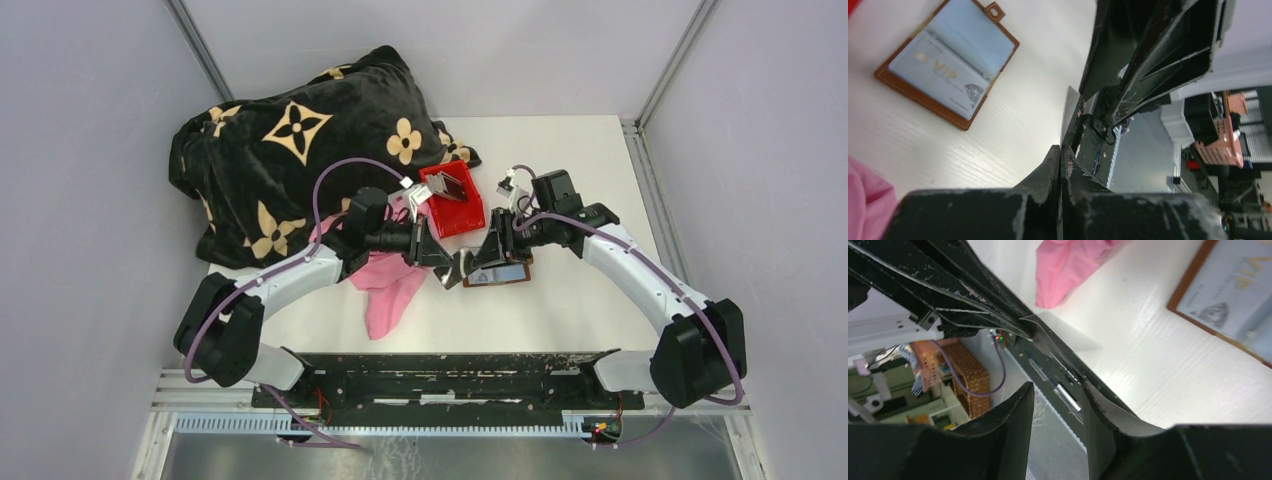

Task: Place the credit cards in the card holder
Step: Pick up the credit card from the storage box.

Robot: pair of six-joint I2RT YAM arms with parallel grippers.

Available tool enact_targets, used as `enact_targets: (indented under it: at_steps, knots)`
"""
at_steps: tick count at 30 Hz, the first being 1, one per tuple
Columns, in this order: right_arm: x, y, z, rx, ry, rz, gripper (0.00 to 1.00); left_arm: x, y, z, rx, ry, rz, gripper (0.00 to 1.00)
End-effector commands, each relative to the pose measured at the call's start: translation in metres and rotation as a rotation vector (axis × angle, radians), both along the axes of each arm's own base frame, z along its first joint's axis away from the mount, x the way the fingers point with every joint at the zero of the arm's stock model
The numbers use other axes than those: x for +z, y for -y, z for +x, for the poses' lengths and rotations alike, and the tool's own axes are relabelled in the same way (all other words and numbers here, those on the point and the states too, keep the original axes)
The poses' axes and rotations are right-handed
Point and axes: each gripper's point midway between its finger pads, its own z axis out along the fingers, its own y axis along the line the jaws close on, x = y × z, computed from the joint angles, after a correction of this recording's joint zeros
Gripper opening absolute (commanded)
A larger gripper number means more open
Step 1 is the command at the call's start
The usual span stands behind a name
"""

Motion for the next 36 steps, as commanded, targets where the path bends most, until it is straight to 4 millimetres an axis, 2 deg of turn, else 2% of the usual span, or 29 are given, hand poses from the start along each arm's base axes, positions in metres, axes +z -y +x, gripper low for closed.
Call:
enact_targets:
  at_steps: [1,8,12,16,25,31,36]
  knots:
    - [0.021,0.020,0.023,-0.114,0.177,-0.098,0.46,0.004,0.005,0.027,0.230,0.024,0.015,0.03]
    - [0.001,0.080,0.054,-0.352,0.299,-0.431,0.47,-0.023,0.030,0.044,0.471,-0.033,0.071,0.03]
    - [-0.018,0.103,0.067,-0.461,0.295,-0.559,0.48,-0.032,0.047,0.048,0.543,-0.065,0.050,0.03]
    - [-0.037,0.122,0.078,-0.546,0.286,-0.660,0.47,-0.043,0.053,0.059,0.631,-0.092,0.029,0.03]
    - [-0.069,0.139,0.094,-0.625,0.280,-0.776,0.46,-0.066,0.064,0.082,0.765,-0.188,-0.111,0.03]
    - [-0.079,0.147,0.100,-0.655,0.282,-0.812,0.43,-0.073,0.082,0.083,0.764,-0.203,-0.152,0.03]
    - [-0.092,0.150,0.100,-0.658,0.252,-0.830,0.42,-0.077,0.088,0.084,0.783,-0.209,-0.166,0.03]
